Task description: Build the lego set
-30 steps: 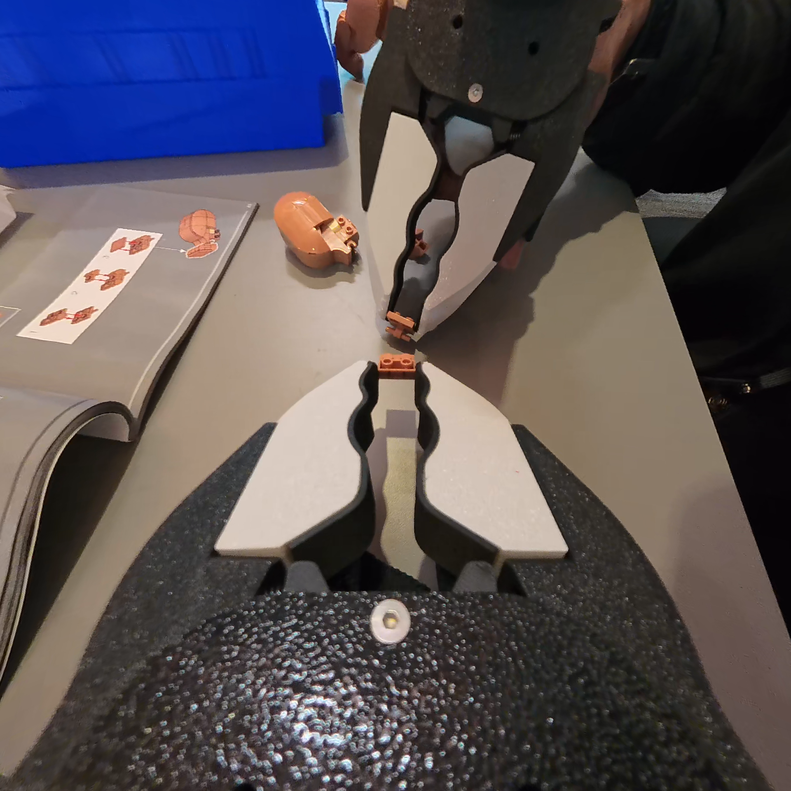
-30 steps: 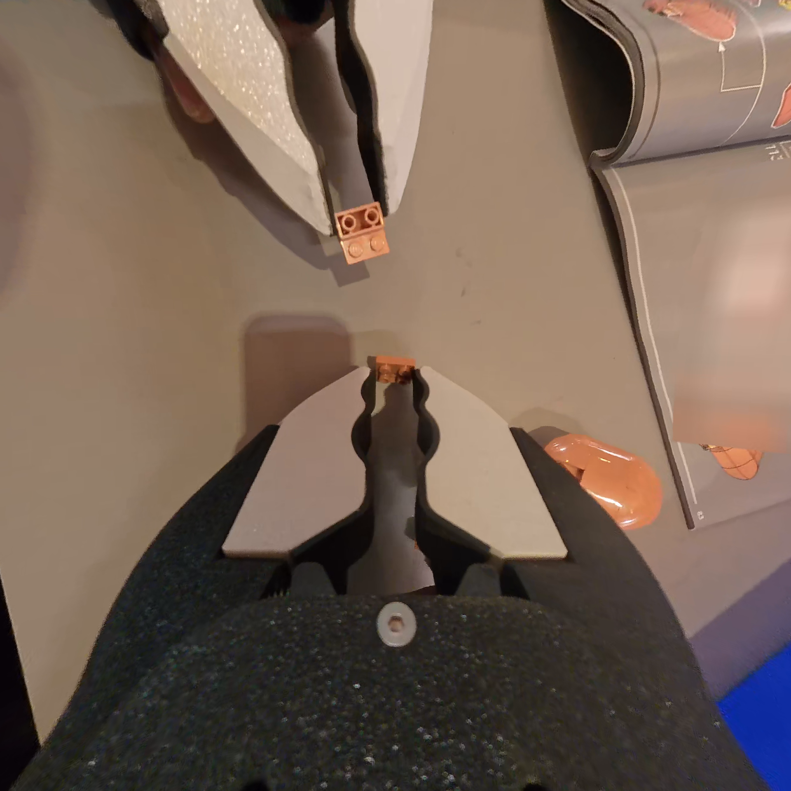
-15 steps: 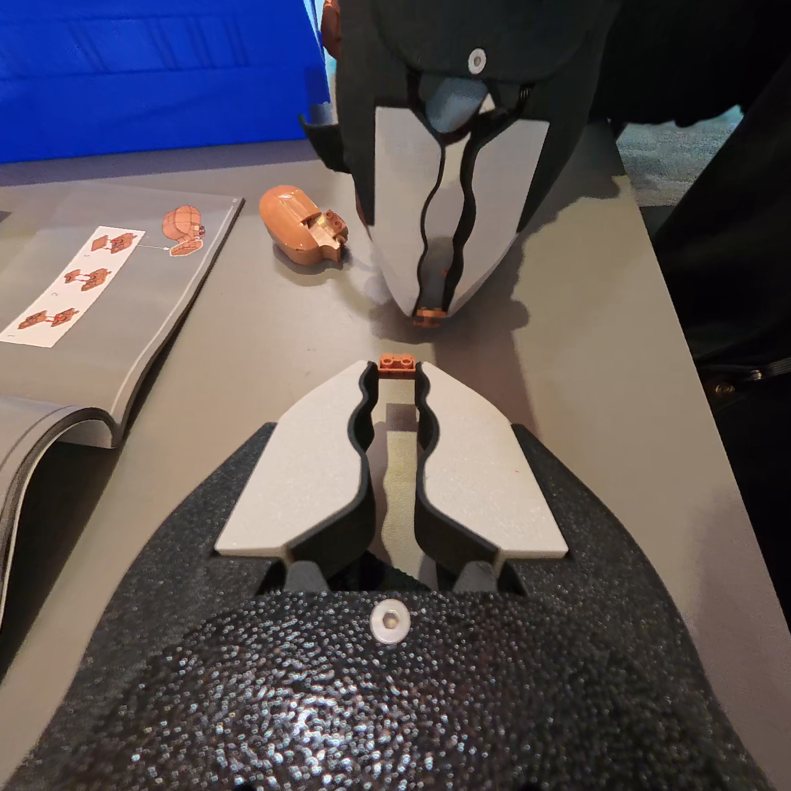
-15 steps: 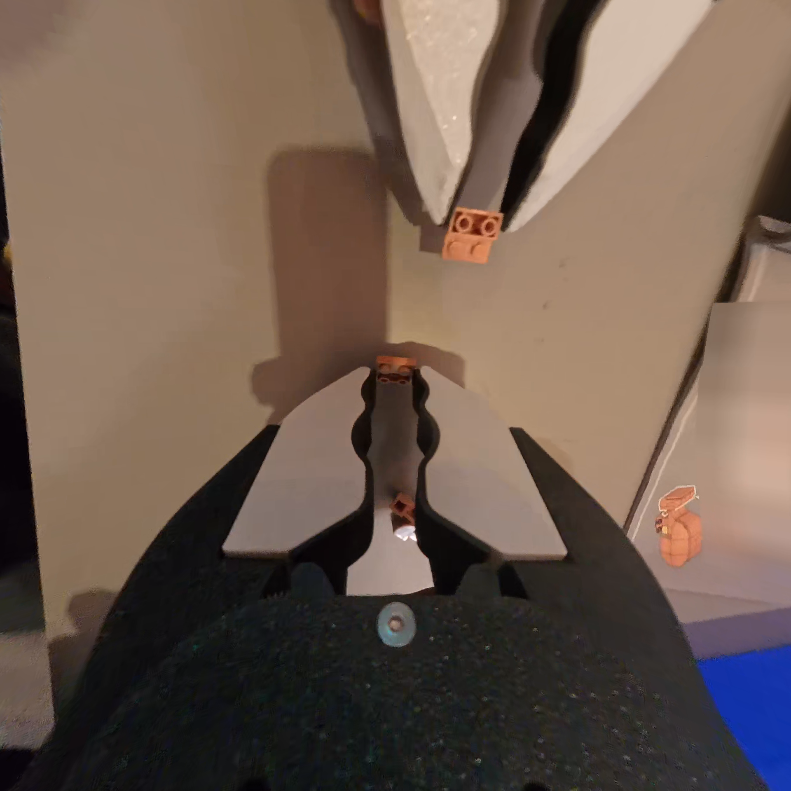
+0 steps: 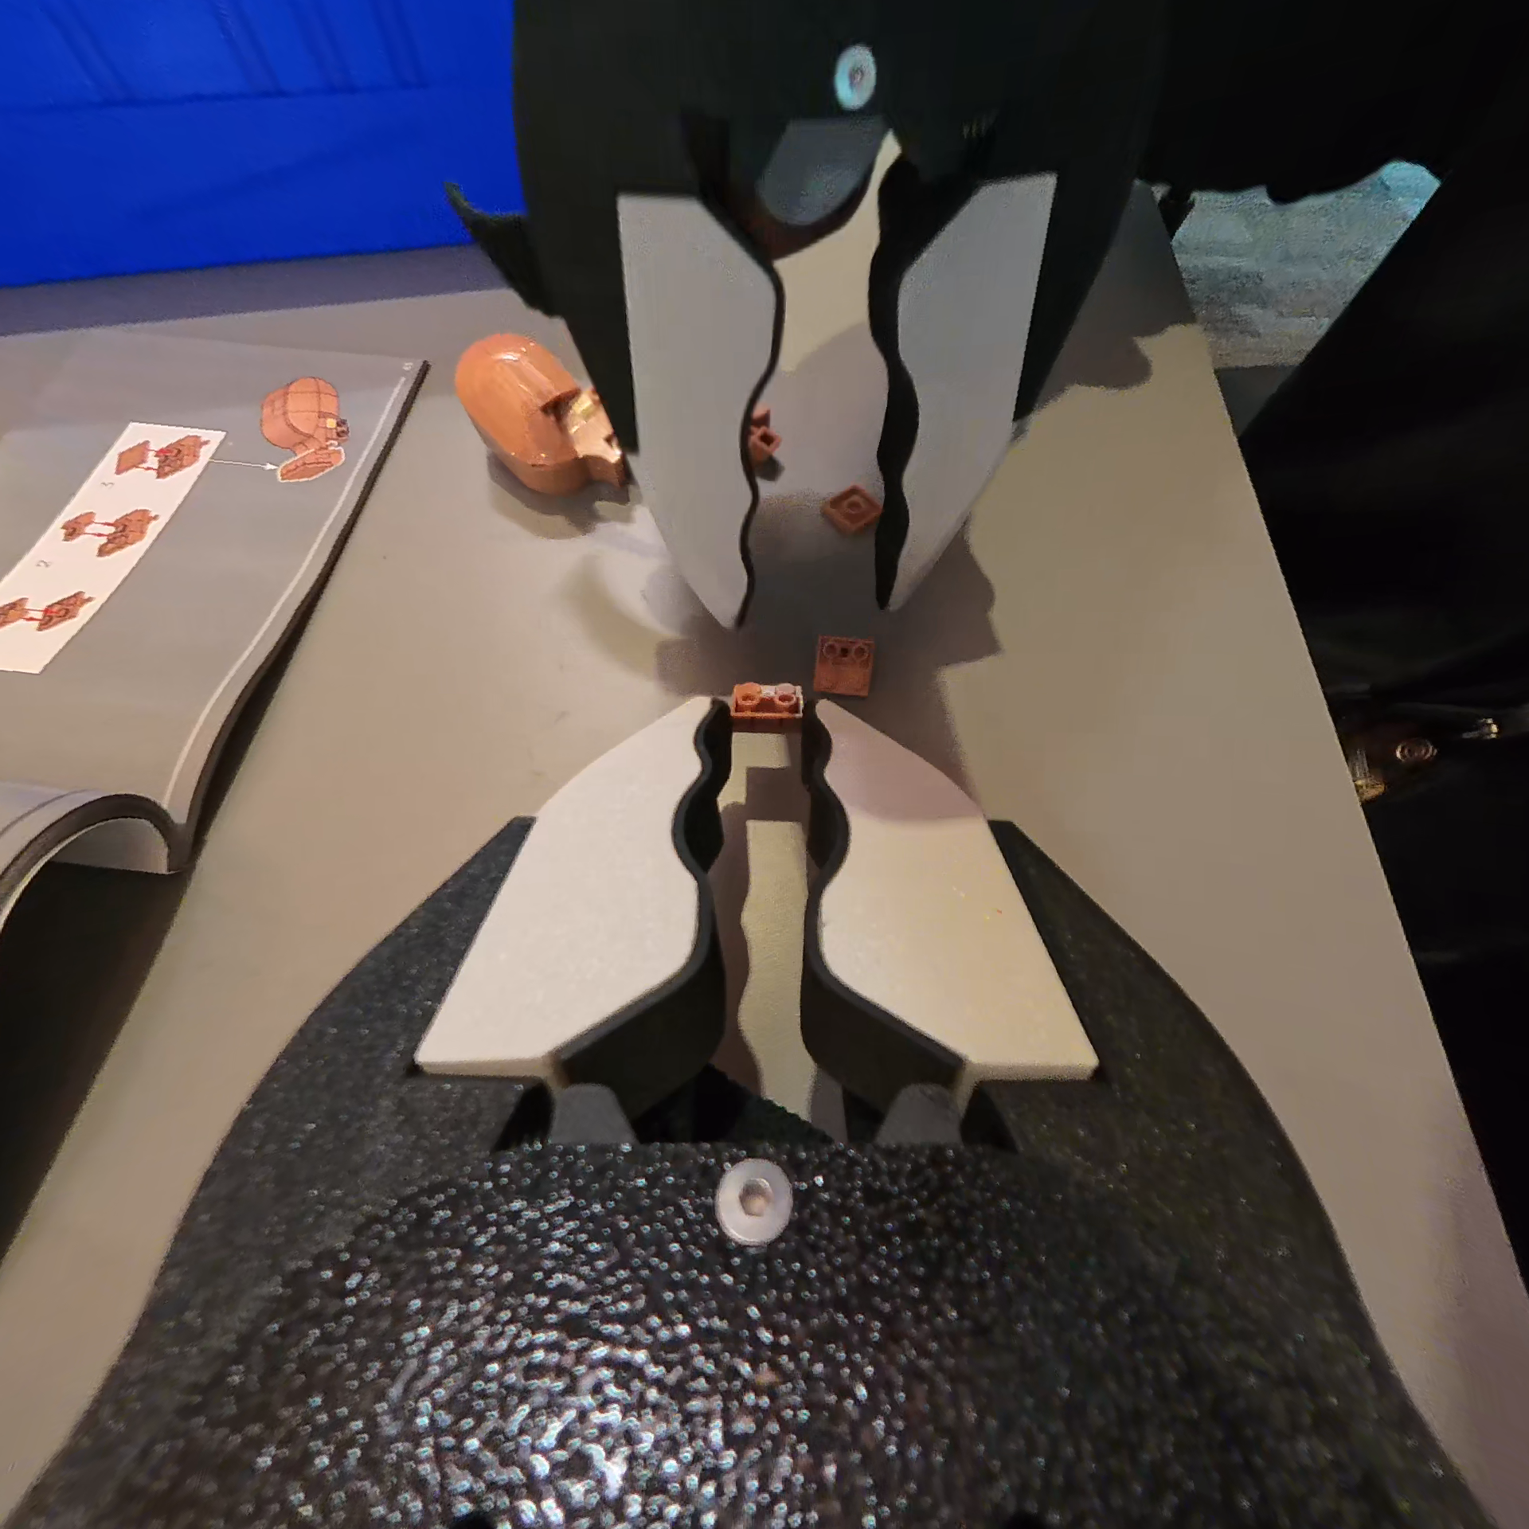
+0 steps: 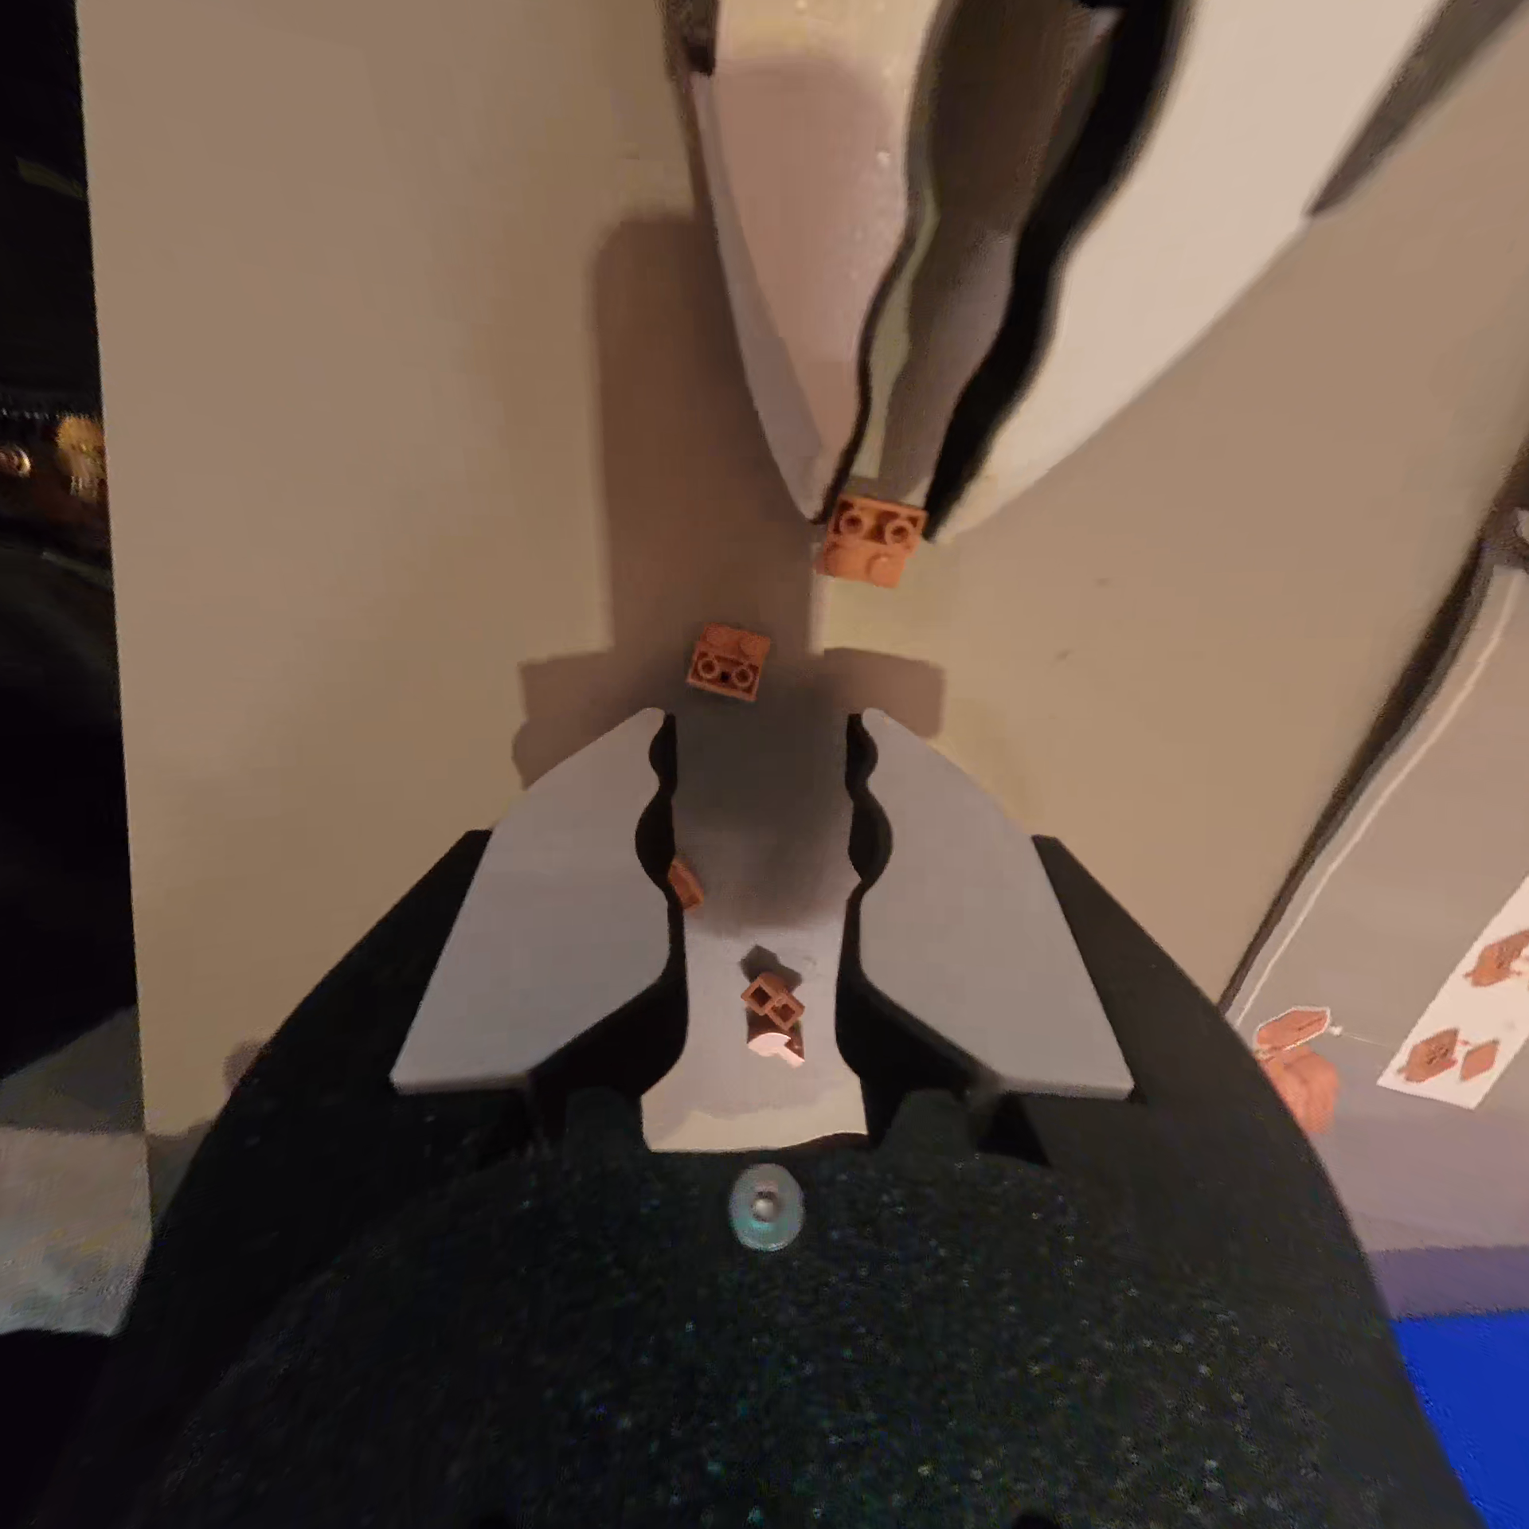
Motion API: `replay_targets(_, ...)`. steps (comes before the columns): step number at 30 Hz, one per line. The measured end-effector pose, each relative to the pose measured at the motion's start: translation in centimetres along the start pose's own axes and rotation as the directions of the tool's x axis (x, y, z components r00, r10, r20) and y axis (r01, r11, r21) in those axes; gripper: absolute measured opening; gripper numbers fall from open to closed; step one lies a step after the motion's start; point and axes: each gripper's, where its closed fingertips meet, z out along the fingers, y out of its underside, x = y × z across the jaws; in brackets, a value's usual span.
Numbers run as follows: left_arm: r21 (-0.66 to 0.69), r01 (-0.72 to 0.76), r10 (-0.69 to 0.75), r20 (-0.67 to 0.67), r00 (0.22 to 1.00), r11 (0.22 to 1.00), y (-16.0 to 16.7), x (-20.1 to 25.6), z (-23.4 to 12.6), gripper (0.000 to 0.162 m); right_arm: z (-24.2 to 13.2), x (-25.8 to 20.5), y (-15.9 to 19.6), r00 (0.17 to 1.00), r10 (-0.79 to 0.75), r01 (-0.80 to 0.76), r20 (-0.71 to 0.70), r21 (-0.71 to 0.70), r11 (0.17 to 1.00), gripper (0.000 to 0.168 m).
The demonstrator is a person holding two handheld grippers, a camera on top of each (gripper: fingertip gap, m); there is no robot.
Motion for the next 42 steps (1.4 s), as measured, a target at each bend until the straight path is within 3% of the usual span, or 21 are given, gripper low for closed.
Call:
replay_targets(6,-0.013,-0.027,0.026,-0.027,0.999,1.0,0.1,0.7,0.3,0.017,-0.3,0.0,-1.4,0.966,0.243,-0.216,-0.092,0.239,0.947,0.036)
replay_targets(8,-0.008,-0.026,0.026,-0.03,0.999,1.0,0.1,0.7,0.3,0.017,0.4,0.1,-1.3,0.944,0.305,-0.266,-0.126,0.26,0.928,0.036)
replay_targets(14,0.022,-0.01,0.011,-0.042,0.999,1.0,-0.3,0.6,0.1,0.016,1.7,-0.5,-0.9,0.942,0.319,-0.282,-0.107,0.266,0.922,0.035)
replay_targets(17,0.034,0.0,0.001,-0.049,0.999,0.999,-0.4,0.6,-0.1,0.016,1.7,-0.8,-1.2,0.946,0.312,-0.276,-0.09,0.28,0.919,0.017)
replay_targets(20,0.052,0.015,-0.012,-0.058,0.998,0.999,-0.5,0.5,-0.2,0.016,1.6,-0.5,-1.4,0.94,0.328,-0.285,-0.092,0.315,0.905,0.017)
replay_targets(29,0.204,0.132,-0.1,-0.161,0.982,0.97,-2.6,0.8,-1.3,0.016,-2.2,0.5,-3.5,0.916,0.4,-0.312,0.018,0.66,0.684,0.017)
replay_targets(42,0.228,0.084,-0.048,-0.158,0.986,0.97,-3.0,1.3,-1.2,0.016,-3.3,0.4,-4.6,0.92,0.39,-0.251,-0.019,0.736,0.628,0.017)
